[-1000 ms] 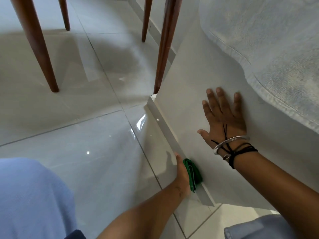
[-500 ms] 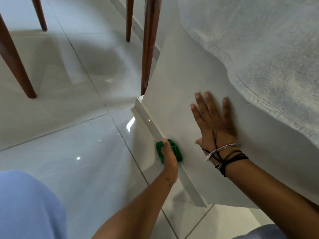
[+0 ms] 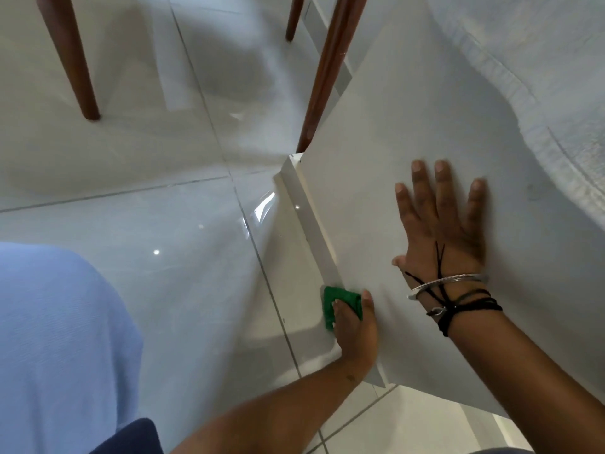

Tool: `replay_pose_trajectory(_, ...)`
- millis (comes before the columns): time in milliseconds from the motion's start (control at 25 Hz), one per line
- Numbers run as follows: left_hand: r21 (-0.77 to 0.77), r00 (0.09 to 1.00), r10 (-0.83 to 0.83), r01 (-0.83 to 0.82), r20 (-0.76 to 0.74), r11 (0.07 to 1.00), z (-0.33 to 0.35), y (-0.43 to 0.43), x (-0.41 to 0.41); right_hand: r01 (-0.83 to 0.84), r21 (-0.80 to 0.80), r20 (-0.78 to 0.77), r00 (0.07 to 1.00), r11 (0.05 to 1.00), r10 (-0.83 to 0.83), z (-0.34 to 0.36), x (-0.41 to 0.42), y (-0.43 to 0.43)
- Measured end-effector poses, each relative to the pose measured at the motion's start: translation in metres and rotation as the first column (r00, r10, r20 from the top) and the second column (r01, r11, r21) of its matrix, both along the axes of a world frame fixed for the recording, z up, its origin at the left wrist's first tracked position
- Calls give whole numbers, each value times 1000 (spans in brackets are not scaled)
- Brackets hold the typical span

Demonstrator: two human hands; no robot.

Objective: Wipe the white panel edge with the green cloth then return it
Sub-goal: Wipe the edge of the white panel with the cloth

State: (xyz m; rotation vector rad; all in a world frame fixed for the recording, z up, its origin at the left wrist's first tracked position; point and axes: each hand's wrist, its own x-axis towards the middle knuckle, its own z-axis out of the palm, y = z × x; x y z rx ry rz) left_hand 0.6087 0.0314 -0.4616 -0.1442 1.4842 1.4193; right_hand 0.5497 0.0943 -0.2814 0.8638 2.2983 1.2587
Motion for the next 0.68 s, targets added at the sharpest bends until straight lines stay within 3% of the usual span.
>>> replay_pose_trajectory(240,-50,984,77,-86,-161,995,-11,36,-71,5,-30,8,1000,1000,-5,4,3,1)
replay_pose_trajectory(400,-129,933,-183,150,-310,980,-18,27,-50,15,-32,10,1000,999,-14,5,2,-2)
replay_pose_trajectory(680,-124,941,-196,168,-277,978,-27,26,-29,4,-67,-16,1000,998,-5,1,-3,-2)
